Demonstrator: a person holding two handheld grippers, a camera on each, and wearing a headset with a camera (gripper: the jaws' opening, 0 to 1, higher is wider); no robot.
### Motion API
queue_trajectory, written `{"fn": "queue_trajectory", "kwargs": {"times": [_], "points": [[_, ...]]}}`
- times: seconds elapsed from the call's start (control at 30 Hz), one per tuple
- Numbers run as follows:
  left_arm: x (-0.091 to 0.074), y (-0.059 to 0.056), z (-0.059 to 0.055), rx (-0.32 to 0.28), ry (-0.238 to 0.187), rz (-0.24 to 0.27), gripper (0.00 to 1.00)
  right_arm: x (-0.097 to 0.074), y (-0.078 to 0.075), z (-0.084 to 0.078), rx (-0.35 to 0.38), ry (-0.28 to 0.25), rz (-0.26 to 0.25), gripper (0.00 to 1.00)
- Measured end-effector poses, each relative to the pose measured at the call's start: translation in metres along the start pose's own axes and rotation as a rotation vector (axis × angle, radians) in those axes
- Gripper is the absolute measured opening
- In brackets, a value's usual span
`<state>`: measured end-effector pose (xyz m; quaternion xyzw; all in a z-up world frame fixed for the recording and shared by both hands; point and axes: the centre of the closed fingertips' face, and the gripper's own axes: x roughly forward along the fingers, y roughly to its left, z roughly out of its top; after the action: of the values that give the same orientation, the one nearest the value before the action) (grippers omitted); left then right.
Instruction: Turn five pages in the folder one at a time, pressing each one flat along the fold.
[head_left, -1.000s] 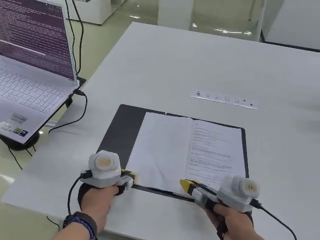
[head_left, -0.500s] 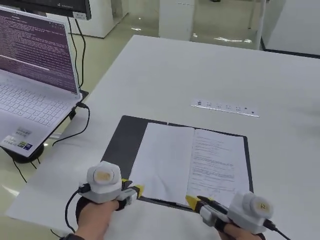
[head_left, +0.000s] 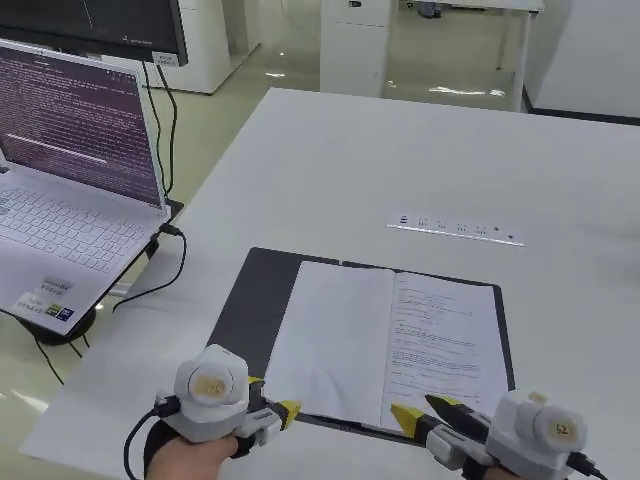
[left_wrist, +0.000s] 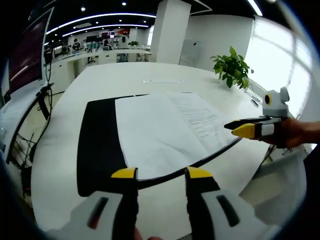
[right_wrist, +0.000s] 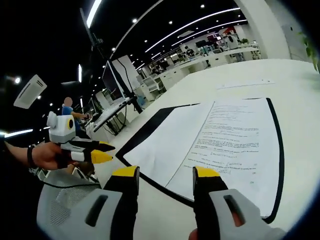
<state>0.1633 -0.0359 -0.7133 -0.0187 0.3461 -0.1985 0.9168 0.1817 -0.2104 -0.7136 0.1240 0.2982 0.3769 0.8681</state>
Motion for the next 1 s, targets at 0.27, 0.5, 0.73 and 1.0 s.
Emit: {"fn": "queue_trajectory", "kwargs": {"times": [0.27, 0.5, 0.73, 1.0], "points": [[-0.024, 0.019, 0.020, 0.036, -0.044, 0.022, 0.43, -0.014, 0.001, -0.002, -0.038, 0.011, -0.005, 0.50], [-0.045, 0.031, 0.027, 0.062, -0.057, 0.033, 0.49, -0.024, 0.000, 0.005, -0.067, 0.006, -0.011, 0.55], [-0.063, 0.034, 0.030, 0.080, -0.067, 0.035, 0.56, -0.029, 0.014, 0.007, -0.150, 0.030, 0.011, 0.60], [-0.071, 0.033, 0.018, 0.089, -0.063, 0.039, 0.60, -0.038, 0.017, 0.009, -0.145, 0.004, -0.012, 0.62]]}}
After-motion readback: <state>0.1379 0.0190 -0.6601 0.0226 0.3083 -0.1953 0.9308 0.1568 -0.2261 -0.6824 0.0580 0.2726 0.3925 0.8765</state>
